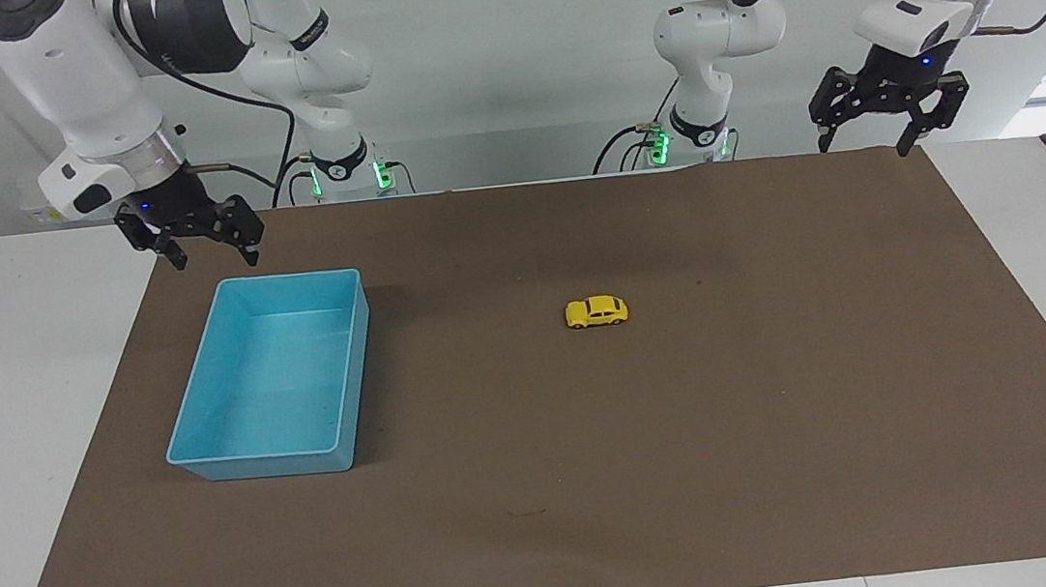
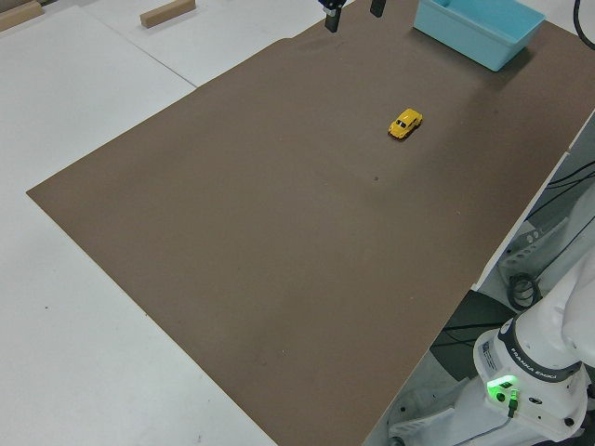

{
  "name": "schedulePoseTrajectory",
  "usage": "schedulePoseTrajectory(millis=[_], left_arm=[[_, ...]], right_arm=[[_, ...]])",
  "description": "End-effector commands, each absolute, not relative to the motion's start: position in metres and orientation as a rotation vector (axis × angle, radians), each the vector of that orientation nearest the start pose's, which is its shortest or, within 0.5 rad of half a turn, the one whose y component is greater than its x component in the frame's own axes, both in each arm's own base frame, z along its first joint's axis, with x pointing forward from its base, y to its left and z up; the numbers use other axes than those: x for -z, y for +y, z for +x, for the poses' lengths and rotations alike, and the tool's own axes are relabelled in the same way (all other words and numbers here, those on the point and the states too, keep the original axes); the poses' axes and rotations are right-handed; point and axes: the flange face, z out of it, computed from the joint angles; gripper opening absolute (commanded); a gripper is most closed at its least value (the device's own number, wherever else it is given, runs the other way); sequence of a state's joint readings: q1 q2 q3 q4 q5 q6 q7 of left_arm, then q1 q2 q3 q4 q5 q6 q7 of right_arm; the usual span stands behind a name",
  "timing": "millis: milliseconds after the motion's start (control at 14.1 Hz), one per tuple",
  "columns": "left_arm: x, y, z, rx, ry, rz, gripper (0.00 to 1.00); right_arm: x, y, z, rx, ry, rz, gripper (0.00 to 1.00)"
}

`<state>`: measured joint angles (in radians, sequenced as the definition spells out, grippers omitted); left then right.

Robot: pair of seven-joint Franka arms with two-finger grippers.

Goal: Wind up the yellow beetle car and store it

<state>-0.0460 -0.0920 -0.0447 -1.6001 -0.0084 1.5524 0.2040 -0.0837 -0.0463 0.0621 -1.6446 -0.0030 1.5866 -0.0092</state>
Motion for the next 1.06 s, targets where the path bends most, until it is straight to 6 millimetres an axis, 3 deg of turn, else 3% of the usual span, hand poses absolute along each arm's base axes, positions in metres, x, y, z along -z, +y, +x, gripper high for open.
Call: schedulePoseTrajectory(millis=[0, 994], left_arm=[[-0.6575, -0.0501, 0.5188, 0.064, 0.470, -3.116, 1.00], [-0.6578, -0.0493, 0.5192, 0.069, 0.454, -3.119, 1.00]], right_arm=[[-0.6172, -0.0119, 0.5424, -0.025, -0.029, -3.145, 1.00], [-0.6164, -0.0118, 0.5368, -0.061, -0.036, -3.146, 1.00]])
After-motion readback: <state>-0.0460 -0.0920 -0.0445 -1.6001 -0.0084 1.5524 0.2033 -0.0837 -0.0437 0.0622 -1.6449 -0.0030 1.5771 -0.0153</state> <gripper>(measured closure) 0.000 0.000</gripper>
